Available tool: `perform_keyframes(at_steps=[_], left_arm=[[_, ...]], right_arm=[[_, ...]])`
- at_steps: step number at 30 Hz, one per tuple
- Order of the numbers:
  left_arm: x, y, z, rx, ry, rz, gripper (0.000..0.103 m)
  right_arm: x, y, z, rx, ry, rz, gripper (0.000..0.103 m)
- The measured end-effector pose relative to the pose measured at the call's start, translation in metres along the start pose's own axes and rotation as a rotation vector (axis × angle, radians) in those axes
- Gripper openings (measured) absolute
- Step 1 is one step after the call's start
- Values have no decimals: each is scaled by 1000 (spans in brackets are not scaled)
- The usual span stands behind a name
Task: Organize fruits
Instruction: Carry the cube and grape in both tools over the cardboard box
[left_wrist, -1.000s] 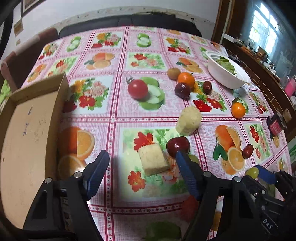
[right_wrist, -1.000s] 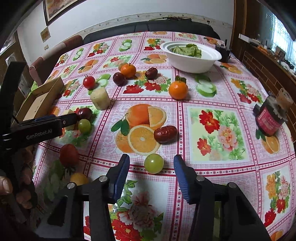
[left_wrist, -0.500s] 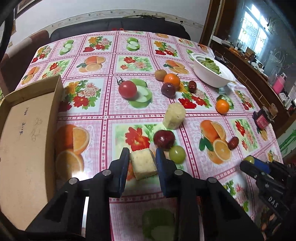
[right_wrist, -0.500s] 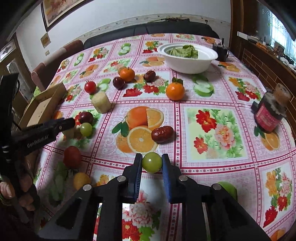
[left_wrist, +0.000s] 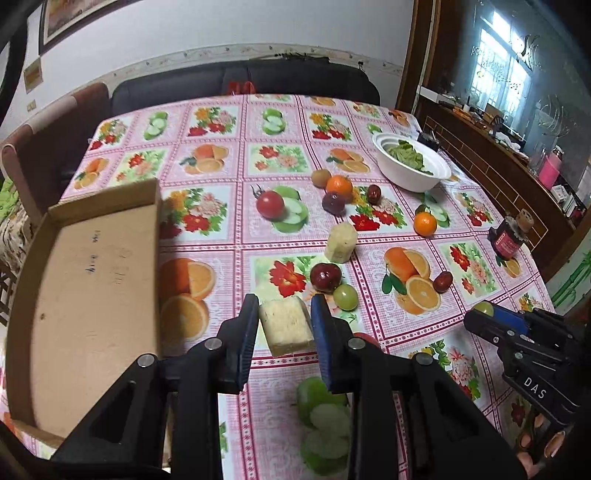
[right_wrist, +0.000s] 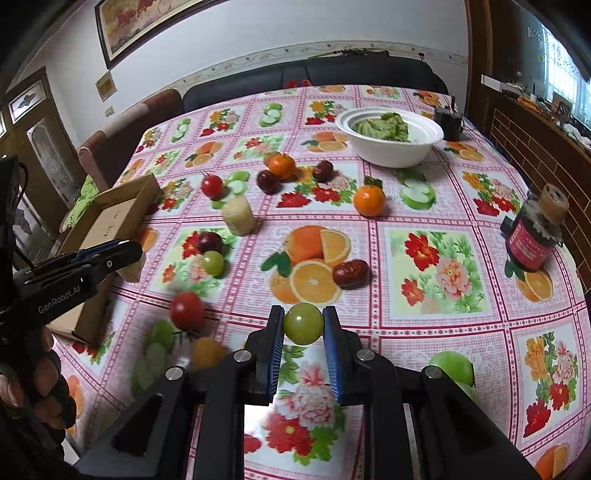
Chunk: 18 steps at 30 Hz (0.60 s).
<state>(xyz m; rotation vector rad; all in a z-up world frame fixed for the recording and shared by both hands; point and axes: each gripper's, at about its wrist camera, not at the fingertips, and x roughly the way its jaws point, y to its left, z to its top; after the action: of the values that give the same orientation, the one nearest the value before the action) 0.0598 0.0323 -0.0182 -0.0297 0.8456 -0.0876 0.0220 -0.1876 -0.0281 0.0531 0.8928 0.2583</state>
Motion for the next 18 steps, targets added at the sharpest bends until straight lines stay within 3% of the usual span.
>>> perform_keyframes(at_steps=[8,18], left_arm=[[-21,29,-5,-36,-32,78,26],[-42,64,-15,-90,-59,124,26]], right_arm=[[-14,30,9,-50,-32,46,21],[-16,79,13,-128,-29,121,21]])
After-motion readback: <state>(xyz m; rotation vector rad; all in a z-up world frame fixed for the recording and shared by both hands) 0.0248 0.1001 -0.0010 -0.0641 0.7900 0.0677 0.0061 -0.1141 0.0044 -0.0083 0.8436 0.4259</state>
